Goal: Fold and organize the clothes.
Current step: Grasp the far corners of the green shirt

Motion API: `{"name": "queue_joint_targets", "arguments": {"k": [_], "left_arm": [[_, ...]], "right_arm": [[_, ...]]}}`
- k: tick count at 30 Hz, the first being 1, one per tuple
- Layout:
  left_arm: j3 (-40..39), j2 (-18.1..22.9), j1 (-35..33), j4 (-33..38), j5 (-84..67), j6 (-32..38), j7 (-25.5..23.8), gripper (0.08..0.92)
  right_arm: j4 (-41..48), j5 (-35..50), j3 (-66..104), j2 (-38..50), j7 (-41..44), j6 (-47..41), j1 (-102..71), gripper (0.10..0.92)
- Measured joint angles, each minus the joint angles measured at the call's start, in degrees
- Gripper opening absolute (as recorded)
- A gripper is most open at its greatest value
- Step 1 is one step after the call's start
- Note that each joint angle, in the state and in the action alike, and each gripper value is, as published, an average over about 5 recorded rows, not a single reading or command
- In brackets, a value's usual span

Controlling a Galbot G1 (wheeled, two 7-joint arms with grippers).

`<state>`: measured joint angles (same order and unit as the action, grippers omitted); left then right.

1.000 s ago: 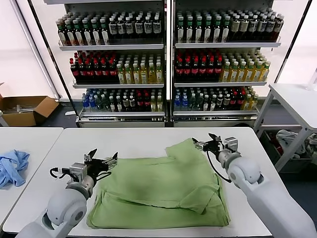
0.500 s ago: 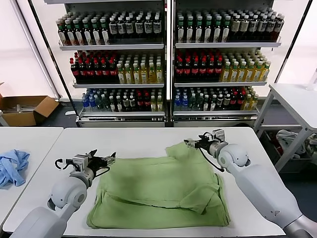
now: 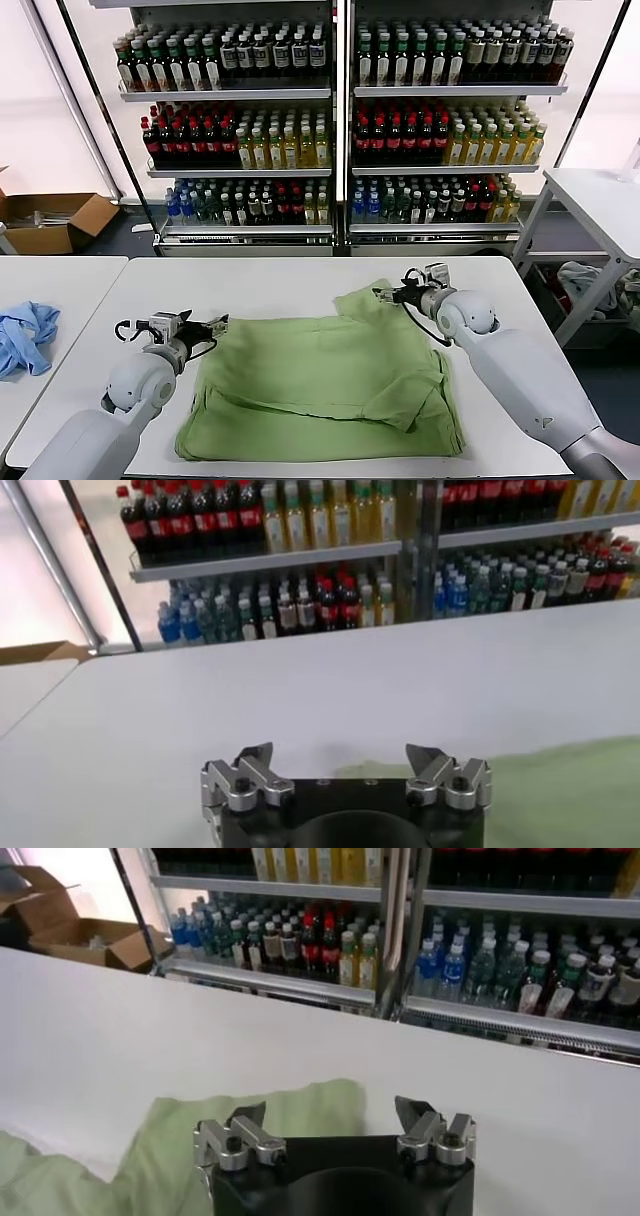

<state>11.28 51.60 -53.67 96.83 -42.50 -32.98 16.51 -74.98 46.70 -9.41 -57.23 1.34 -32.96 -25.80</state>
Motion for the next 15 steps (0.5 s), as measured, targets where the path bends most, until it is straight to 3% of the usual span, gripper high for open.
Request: {"name": "queue_joint_targets", "arguments": {"k": [15], "left_arm": [[-0.1,0.7,0.5,-3.9,-0.5,0.0,-2.9,0.807]], "right_arm": [[1.9,-1.6,0.2,-1.6,1.3,-0.2,-0.7,0.822]]}}
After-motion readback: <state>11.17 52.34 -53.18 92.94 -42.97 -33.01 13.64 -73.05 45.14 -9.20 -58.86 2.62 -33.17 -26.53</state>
